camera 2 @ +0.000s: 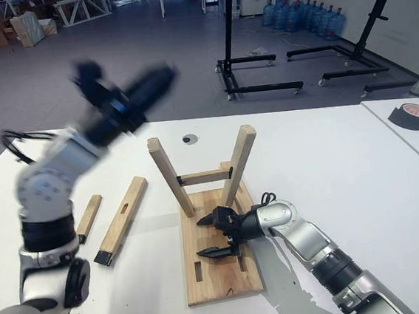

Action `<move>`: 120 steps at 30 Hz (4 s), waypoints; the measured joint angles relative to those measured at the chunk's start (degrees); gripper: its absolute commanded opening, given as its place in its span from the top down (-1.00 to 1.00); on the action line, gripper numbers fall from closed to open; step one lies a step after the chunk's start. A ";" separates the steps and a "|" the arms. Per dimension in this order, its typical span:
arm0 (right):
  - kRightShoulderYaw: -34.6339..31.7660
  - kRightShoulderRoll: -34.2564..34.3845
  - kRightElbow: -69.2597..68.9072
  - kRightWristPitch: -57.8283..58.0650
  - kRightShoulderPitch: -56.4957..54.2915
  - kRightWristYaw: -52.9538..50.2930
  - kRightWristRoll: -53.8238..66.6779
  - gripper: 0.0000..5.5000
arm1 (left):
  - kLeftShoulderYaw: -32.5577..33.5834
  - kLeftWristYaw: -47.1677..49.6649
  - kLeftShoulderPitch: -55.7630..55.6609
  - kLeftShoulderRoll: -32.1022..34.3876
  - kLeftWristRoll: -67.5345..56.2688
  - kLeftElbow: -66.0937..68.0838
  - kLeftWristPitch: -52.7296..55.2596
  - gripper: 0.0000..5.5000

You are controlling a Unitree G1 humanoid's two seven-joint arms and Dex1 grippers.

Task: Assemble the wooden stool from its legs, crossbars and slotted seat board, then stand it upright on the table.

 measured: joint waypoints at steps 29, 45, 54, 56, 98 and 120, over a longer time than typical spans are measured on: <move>-9.82 -5.36 -14.19 7.71 4.12 -4.81 2.96 -0.38 | 14.61 0.15 1.83 3.45 -5.73 -8.02 -4.10 -0.22; -33.60 7.06 -28.79 12.95 -3.83 -37.67 9.76 -0.38 | 12.44 -1.54 17.99 9.13 0.41 -14.02 -2.19 -0.22; -27.71 7.68 -26.36 12.64 -3.08 -36.66 5.34 -0.38 | 9.01 -3.94 14.82 6.87 5.47 -9.07 -4.39 -0.22; -26.23 6.13 -26.36 10.66 -1.90 -35.02 3.21 -0.38 | 8.67 -4.18 14.81 6.77 6.13 -8.98 -4.53 -0.22; -21.27 4.11 -25.09 12.10 -6.15 -30.66 1.00 -0.38 | 0.98 -8.77 9.66 1.08 16.98 1.68 -4.38 -0.22; -18.85 7.14 -18.05 5.46 -10.01 -28.69 -1.30 -0.38 | 4.61 -9.37 9.67 2.16 18.74 3.63 -5.84 -0.22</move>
